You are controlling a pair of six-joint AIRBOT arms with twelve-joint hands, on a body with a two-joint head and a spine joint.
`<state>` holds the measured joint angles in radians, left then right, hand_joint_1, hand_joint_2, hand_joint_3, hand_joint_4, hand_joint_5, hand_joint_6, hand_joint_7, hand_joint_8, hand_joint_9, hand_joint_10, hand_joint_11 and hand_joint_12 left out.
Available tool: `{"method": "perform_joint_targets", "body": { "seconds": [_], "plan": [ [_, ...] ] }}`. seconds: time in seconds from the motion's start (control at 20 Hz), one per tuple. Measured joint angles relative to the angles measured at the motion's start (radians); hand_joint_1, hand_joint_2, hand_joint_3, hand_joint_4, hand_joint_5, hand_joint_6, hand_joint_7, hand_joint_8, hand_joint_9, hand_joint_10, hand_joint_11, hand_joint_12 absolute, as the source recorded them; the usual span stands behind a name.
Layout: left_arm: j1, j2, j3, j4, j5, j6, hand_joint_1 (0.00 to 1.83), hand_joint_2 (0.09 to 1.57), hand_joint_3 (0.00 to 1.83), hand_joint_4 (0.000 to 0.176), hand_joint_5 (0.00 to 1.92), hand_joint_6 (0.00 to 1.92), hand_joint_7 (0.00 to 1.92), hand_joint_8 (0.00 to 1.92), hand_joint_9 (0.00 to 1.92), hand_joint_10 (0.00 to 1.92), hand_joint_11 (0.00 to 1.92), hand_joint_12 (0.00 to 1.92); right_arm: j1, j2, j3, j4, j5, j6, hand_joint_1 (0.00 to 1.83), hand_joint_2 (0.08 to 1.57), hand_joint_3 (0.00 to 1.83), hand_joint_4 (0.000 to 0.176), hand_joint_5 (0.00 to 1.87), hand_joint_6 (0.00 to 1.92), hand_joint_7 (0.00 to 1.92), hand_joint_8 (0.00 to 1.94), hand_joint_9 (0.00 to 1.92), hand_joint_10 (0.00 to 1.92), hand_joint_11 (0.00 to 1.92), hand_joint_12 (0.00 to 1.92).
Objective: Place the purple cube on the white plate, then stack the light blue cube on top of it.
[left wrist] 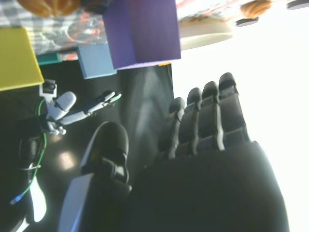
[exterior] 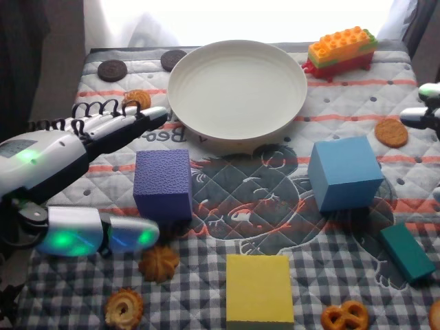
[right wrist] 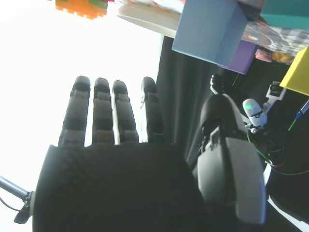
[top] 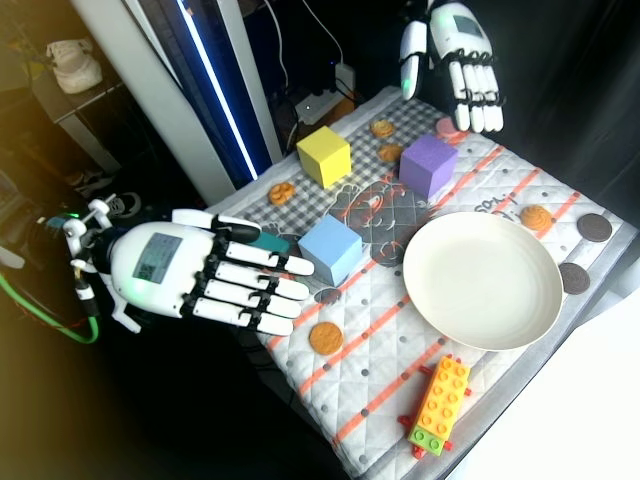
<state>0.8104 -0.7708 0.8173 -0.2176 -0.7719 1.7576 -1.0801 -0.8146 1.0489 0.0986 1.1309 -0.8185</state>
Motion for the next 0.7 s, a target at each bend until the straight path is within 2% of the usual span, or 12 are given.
{"method": "perform_joint_targets", "body": {
  "seconds": [0.1,0.15,0.2,0.25,0.3,0.35,0.4,0.45,0.5,0.55,0.65,0.7],
  "plan": [
    [-0.042,-0.026,0.027,0.001,0.039,0.000,0.75,0.83,0.00,0.176,0.00,0.00,0.00,0.00,0.00,0.00,0.00,0.00,0.000,-0.005,0.000,-0.005,-0.003,0.000,0.48,1.20,0.00,0.097,0.35,0.00,0.21,0.00,0.31,0.01,0.17,0.69],
    [-0.055,-0.032,0.035,0.006,0.054,-0.001,0.75,0.85,0.00,0.176,0.00,0.00,0.00,0.00,0.00,0.00,0.00,0.00,0.000,-0.005,0.000,-0.007,-0.002,0.000,0.49,1.20,0.00,0.099,0.36,0.00,0.21,0.00,0.34,0.02,0.20,0.71],
    [-0.069,-0.042,0.047,0.017,0.076,0.000,0.71,0.87,0.01,0.176,0.00,0.00,0.00,0.00,0.00,0.00,0.00,0.00,0.000,-0.005,0.000,-0.005,-0.001,0.000,0.48,1.20,0.00,0.106,0.36,0.00,0.21,0.00,0.34,0.00,0.18,0.74],
    [-0.085,-0.054,0.061,0.020,0.104,0.000,0.64,0.90,0.02,0.176,0.00,0.00,0.00,0.00,0.00,0.00,0.00,0.00,0.000,-0.005,0.000,-0.002,-0.001,0.000,0.48,1.21,0.00,0.095,0.36,0.00,0.21,0.00,0.33,0.00,0.18,0.75],
    [-0.104,-0.075,0.084,0.023,0.145,-0.002,0.69,0.88,0.01,0.176,0.03,0.01,0.00,0.00,0.00,0.00,0.00,0.00,0.000,-0.005,0.000,-0.003,-0.001,0.000,0.48,1.21,0.00,0.104,0.35,0.00,0.21,0.00,0.32,0.00,0.17,0.74],
    [-0.113,-0.085,0.096,0.024,0.165,-0.001,0.74,0.86,0.00,0.176,0.05,0.02,0.03,0.01,0.00,0.00,0.00,0.00,-0.003,-0.005,0.000,-0.002,0.001,0.000,0.48,1.21,0.00,0.101,0.35,0.00,0.21,0.00,0.32,0.00,0.16,0.74],
    [-0.122,-0.097,0.108,0.024,0.190,-0.001,0.82,0.84,0.00,0.176,0.05,0.01,0.06,0.02,0.00,0.00,0.00,0.00,-0.004,-0.005,0.000,-0.003,0.000,0.000,0.48,1.21,0.00,0.087,0.37,0.01,0.22,0.00,0.32,0.00,0.16,0.73],
    [-0.122,-0.098,0.109,0.024,0.197,-0.001,0.82,0.84,0.00,0.176,0.05,0.01,0.06,0.02,0.00,0.00,0.00,0.00,-0.004,-0.005,0.000,-0.004,-0.001,0.000,0.48,1.21,0.00,0.087,0.37,0.01,0.22,0.00,0.32,0.00,0.16,0.73],
    [-0.122,-0.098,0.109,0.026,0.214,-0.001,0.89,0.86,0.00,0.176,0.09,0.00,0.17,0.00,0.10,0.01,0.05,0.05,-0.004,-0.005,0.000,-0.002,0.000,0.000,0.48,1.21,0.00,0.081,0.37,0.01,0.22,0.00,0.33,0.01,0.15,0.73],
    [-0.122,-0.098,0.109,0.028,0.219,-0.001,0.88,0.92,0.00,0.176,0.13,0.02,0.25,0.02,0.16,0.01,0.01,0.30,-0.004,-0.005,0.000,-0.001,-0.001,0.000,0.48,1.20,0.00,0.093,0.37,0.00,0.21,0.00,0.31,0.00,0.14,0.73],
    [-0.135,-0.100,0.117,0.031,0.234,-0.001,0.94,0.96,0.00,0.176,0.28,0.01,0.47,0.02,0.33,0.02,0.00,0.63,-0.004,-0.005,0.000,-0.004,0.000,0.000,0.45,1.22,0.00,0.082,0.37,0.00,0.22,0.00,0.31,0.00,0.14,0.73],
    [-0.136,-0.100,0.118,0.027,0.233,-0.001,0.97,1.00,0.00,0.136,0.50,0.02,0.66,0.05,0.47,0.05,0.00,0.71,-0.004,-0.005,0.000,-0.005,0.000,0.000,0.44,1.22,0.00,0.080,0.37,0.00,0.22,0.00,0.33,0.01,0.16,0.74]
  ]
}}
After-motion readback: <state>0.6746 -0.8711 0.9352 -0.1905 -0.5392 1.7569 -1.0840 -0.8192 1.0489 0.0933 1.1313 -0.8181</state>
